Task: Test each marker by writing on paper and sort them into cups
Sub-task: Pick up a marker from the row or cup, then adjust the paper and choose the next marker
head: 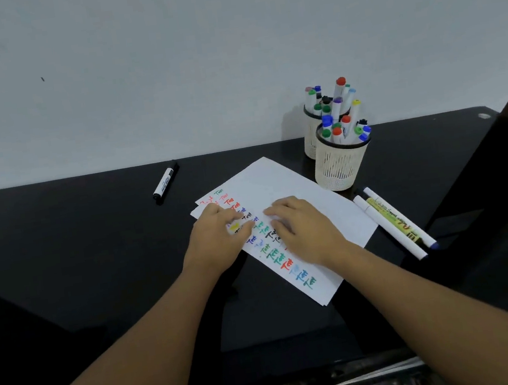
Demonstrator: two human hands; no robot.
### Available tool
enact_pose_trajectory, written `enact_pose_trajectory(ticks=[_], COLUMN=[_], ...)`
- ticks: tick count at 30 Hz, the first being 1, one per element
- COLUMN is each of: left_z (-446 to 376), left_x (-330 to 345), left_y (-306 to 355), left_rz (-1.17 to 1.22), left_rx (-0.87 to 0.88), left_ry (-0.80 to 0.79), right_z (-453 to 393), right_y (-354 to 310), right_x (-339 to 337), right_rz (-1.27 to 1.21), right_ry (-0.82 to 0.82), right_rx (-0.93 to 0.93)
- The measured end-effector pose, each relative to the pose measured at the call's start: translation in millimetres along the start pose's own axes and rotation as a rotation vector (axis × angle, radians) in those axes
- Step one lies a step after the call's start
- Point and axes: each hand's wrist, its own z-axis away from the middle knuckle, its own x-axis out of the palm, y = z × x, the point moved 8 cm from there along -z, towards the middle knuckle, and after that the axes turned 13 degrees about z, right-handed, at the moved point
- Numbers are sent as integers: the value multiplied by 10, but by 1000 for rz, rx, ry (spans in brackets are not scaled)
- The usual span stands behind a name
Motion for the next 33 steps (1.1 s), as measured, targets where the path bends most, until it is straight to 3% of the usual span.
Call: enact_pose_trajectory(ticks=[9, 13, 16, 20, 27, 33], left_z=[-88, -382, -586, -733, -748, -356], left_x=[-262, -552, -839, -991, -1071, -855], left_y=[-44, -124, -352, -683, -716, -60], left_rz=[98, -163, -343, -405, -221, 7], left_rx=[-72, -47, -179, -359, -229, -34], left_ry=[108, 159, 207, 144, 258, 335], right_z=[41, 28, 18, 20, 10, 14], right_y=[-49, -40, -29, -15, 15, 19], right_x=[45, 56, 64, 73, 93, 67], right_rz=[80, 95, 95, 66, 52, -11], right_ry=[-64, -64, -67, -64, -53, -59], right_rx=[-15, -7, -5, 4, 13, 41])
